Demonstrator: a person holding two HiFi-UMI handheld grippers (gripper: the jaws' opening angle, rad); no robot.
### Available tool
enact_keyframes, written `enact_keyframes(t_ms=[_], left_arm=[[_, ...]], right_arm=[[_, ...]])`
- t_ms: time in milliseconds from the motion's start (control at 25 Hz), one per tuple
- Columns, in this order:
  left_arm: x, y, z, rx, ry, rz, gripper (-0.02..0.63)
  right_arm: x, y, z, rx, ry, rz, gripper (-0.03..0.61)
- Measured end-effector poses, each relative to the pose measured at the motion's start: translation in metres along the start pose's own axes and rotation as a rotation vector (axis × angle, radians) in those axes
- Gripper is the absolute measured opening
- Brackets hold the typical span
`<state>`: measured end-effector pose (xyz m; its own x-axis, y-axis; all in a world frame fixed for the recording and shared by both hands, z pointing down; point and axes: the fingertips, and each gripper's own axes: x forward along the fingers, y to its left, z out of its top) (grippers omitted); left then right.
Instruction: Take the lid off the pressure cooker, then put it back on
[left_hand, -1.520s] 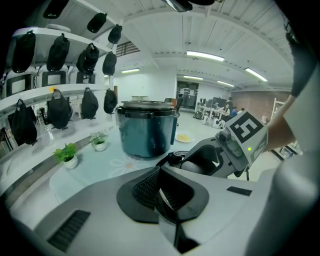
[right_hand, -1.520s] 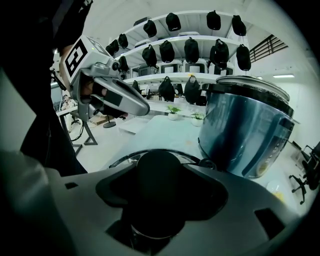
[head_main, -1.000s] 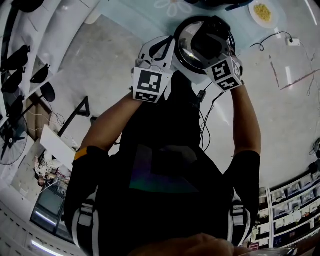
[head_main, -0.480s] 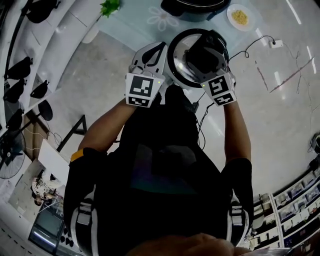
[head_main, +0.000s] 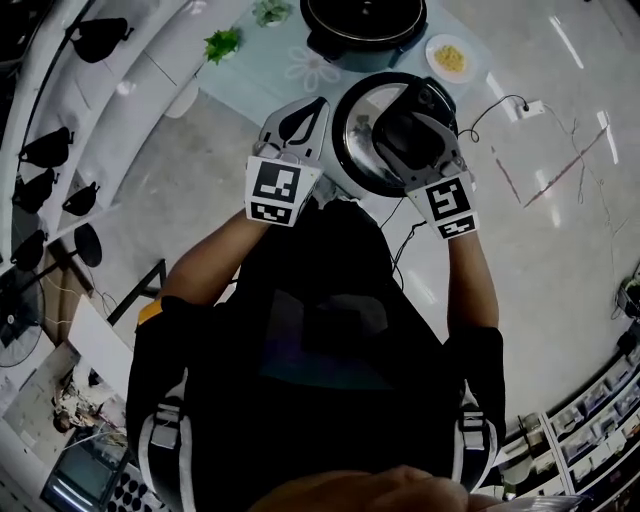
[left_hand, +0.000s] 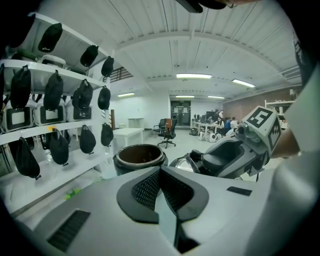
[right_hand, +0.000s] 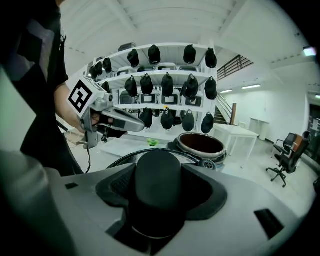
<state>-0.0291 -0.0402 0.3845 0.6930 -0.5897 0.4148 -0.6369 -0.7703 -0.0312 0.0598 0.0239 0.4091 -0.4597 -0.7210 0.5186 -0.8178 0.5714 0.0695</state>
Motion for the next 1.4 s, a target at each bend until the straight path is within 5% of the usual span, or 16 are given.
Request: enact_keyframes(t_ms=[400,760,1400], left_arm=[[0.000,0.001,0.016,0.004,-0.026,-0.011,0.008],[0.016,0.048,0.042,0.000,-0.055,-0.025,0.008],[0.069,0.127,0.067,-0.014,-0.037,0.007,0.008]], right_arm=[[-0.011,-0.035,0.039,-0.043,-0.017,-0.048,0.287],[0.016,-0.074,0.090,-0.087,-0.011,-0.057,0.287],[0.115,-0.134,0.140,-0.237,0.023,0.066,0.288]])
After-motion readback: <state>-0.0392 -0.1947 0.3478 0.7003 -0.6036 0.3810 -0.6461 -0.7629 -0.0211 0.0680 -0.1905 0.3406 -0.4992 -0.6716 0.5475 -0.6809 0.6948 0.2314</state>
